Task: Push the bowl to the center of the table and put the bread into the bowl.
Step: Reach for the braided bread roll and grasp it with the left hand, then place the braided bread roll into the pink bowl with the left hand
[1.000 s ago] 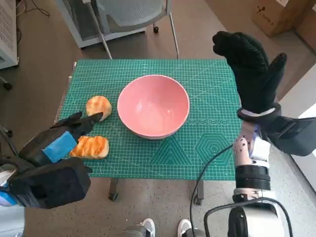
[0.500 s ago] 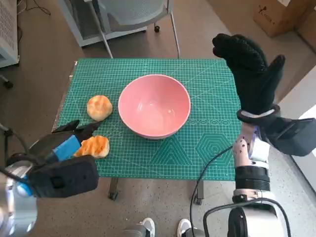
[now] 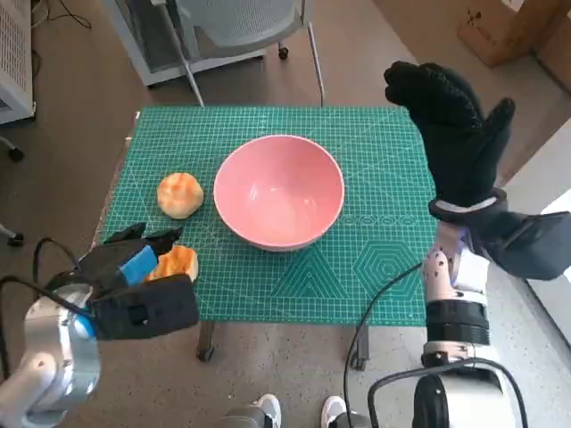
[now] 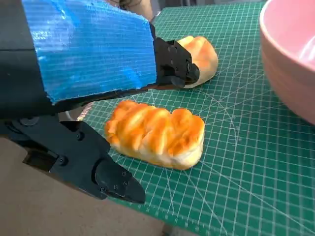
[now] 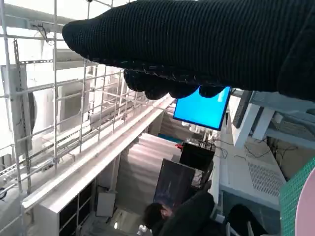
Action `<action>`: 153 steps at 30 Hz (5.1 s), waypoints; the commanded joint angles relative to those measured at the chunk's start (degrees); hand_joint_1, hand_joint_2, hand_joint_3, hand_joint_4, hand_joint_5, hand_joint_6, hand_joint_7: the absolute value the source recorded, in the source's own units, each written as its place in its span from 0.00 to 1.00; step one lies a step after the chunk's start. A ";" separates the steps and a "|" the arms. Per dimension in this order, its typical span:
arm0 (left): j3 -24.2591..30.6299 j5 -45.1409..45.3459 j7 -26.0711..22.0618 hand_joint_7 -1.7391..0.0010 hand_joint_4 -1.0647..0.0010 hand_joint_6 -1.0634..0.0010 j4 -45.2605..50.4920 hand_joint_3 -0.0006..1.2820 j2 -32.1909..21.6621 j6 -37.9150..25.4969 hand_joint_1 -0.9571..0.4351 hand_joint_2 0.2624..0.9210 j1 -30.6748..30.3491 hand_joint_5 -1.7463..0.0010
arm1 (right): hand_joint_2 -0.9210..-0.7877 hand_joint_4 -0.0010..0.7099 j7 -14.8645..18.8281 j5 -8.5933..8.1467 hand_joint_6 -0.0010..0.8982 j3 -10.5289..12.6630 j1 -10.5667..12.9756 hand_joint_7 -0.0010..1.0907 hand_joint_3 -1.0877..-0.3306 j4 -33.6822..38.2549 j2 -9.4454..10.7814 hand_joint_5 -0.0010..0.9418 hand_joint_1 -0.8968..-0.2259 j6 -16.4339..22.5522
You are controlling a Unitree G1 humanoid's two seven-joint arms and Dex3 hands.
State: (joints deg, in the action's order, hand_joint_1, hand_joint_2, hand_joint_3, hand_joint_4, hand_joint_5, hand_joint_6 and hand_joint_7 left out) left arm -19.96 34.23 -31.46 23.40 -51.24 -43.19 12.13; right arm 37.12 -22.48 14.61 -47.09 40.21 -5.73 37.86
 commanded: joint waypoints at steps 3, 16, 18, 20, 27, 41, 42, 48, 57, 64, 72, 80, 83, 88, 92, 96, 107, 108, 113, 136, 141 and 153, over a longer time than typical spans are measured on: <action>-0.16 2.67 3.32 0.98 0.83 0.66 -4.79 0.02 3.80 3.90 0.65 0.76 0.43 0.99 | 0.00 0.37 0.15 -0.34 0.47 -0.13 0.97 0.01 0.74 0.37 -0.17 0.00 0.38 -0.55; 0.33 4.99 10.03 0.99 0.68 0.55 -15.11 0.03 7.78 13.67 0.77 0.90 0.88 0.99 | 0.00 0.37 0.05 -0.08 0.47 -0.56 1.50 0.01 0.73 -0.56 -0.16 0.00 0.39 -0.46; 0.22 5.51 10.46 0.99 0.65 0.54 -16.48 0.04 7.88 14.86 0.78 0.92 1.16 0.98 | 0.00 0.37 0.09 -0.13 0.47 -0.57 1.54 0.00 0.73 -0.60 -0.20 0.00 0.39 -0.53; 0.04 6.17 10.68 0.99 0.60 0.51 -17.55 0.04 7.74 15.91 0.80 0.94 1.39 0.98 | 0.00 0.37 0.22 -0.22 0.47 -0.58 1.60 0.00 0.73 -0.68 -0.26 0.00 0.38 -0.60; -0.37 8.13 9.75 0.98 0.43 0.40 -21.46 0.06 8.20 17.84 0.82 0.99 2.93 0.97 | 0.00 0.36 0.47 -0.24 0.46 -0.56 1.67 0.00 0.74 -0.61 -0.50 0.00 0.38 -0.32; 0.80 8.58 8.90 0.63 0.44 0.36 -23.68 0.14 9.08 20.16 0.81 1.00 3.82 0.27 | 0.00 0.35 0.76 -0.40 0.46 -0.29 1.63 0.00 0.73 -0.14 -0.76 0.00 0.38 0.37; 0.94 8.48 8.92 0.52 0.43 0.41 -23.80 0.13 9.09 20.40 0.77 1.00 3.84 0.26 | 0.00 0.35 0.75 -0.39 0.46 -0.27 1.61 0.00 0.73 -0.08 -0.78 0.00 0.37 0.43; 2.13 7.89 8.63 0.35 0.39 0.46 -23.22 0.09 8.76 21.83 0.70 1.00 3.68 0.28 | 0.00 0.35 0.66 -0.29 0.46 -0.24 1.53 0.00 0.73 0.19 -0.80 0.00 0.37 0.71; 3.95 7.35 8.49 0.31 0.38 0.44 -22.83 0.07 8.83 23.28 0.69 1.00 3.64 0.31 | 0.00 0.36 0.77 -0.45 0.46 -0.27 1.55 0.00 0.73 0.26 -0.59 0.00 0.36 0.79; 6.36 6.55 7.43 0.31 0.38 0.44 -20.24 0.07 8.33 23.08 0.69 1.00 3.57 0.31 | 0.00 0.36 0.79 -0.72 0.46 -0.24 1.70 0.00 0.72 -0.12 -0.46 0.00 0.36 0.57; 10.06 6.06 5.32 0.32 0.37 0.45 -13.83 0.07 8.12 21.65 0.69 1.00 4.07 0.31 | 0.00 0.36 0.97 -0.95 0.46 -0.12 1.52 0.00 0.73 0.18 -0.32 0.00 0.36 0.56; 13.32 5.92 4.01 0.31 0.36 0.46 -7.34 0.07 8.09 21.24 0.69 1.00 5.35 0.31 | 0.00 0.36 1.41 -1.11 0.46 0.00 1.24 0.00 0.73 0.82 -0.23 0.00 0.37 0.84; 14.53 5.61 3.41 0.33 0.35 0.44 -5.62 0.06 7.97 21.42 0.69 1.00 7.25 0.32 | 0.00 0.36 1.51 -1.15 0.46 0.01 1.28 0.00 0.73 0.79 -0.24 0.00 0.37 0.82; 15.86 5.18 2.94 0.33 0.33 0.43 -4.00 0.05 8.09 22.27 0.69 1.00 11.63 0.33 | 0.00 0.36 1.49 -1.10 0.47 0.00 1.33 0.00 0.73 0.62 -0.24 0.00 0.37 0.82; 15.98 4.79 3.65 0.33 0.32 0.42 -4.03 0.04 8.82 23.79 0.69 1.00 15.00 0.35 | 0.00 0.36 1.57 -1.18 0.47 0.02 1.43 0.00 0.73 0.43 -0.24 0.00 0.37 0.85; 14.88 4.99 4.39 0.35 0.30 0.40 -5.72 0.03 10.06 25.24 0.69 0.99 18.91 0.36 | 0.00 0.36 1.40 -1.00 0.47 0.03 1.61 0.00 0.73 0.23 -0.34 0.00 0.37 0.99; 8.08 7.66 1.88 0.31 0.34 0.40 -10.28 0.04 15.71 24.93 0.69 1.00 31.29 0.37 | 0.00 0.37 0.98 -0.75 0.47 -0.08 2.70 0.00 0.72 -1.15 -0.59 0.01 0.38 0.62; 7.28 7.78 1.92 0.31 0.34 0.40 -11.08 0.05 16.42 25.29 0.69 1.00 32.31 0.37 | 0.00 0.37 0.96 -0.76 0.47 -0.05 2.79 0.00 0.72 -1.27 -0.67 0.01 0.38 0.56; 3.93 7.66 2.61 0.32 0.36 0.41 -16.23 0.05 19.61 27.63 0.69 1.00 36.20 0.34 | 0.00 0.37 1.09 -0.97 0.47 0.12 3.31 0.00 0.72 -1.82 -0.95 0.00 0.38 0.46; -2.63 7.10 7.27 0.31 0.38 0.46 -44.08 0.08 29.33 36.96 0.69 1.00 46.18 0.30 | 0.00 0.37 -0.72 -0.84 0.46 0.64 5.79 0.00 0.73 -5.31 -1.96 0.00 0.38 -0.21; -3.44 7.69 5.14 0.57 0.63 0.69 -46.31 0.13 30.03 34.43 0.68 0.95 46.31 0.50 | 0.00 0.38 -1.61 -0.59 0.47 0.52 6.27 0.01 0.73 -6.29 -2.01 0.01 0.38 -0.26; -2.88 4.55 -0.46 0.92 0.95 0.86 -44.74 0.01 29.61 31.92 0.43 0.91 44.87 0.99 | 0.00 0.39 -3.42 0.22 0.48 -0.15 6.55 0.01 0.72 -6.87 -1.77 0.01 0.39 -0.11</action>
State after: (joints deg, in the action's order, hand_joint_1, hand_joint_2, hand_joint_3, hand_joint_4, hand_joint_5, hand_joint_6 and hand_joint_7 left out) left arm -23.46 40.23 -31.28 -22.24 -21.61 -12.19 56.90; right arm 34.50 -22.56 14.76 -41.63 33.06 -7.58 38.38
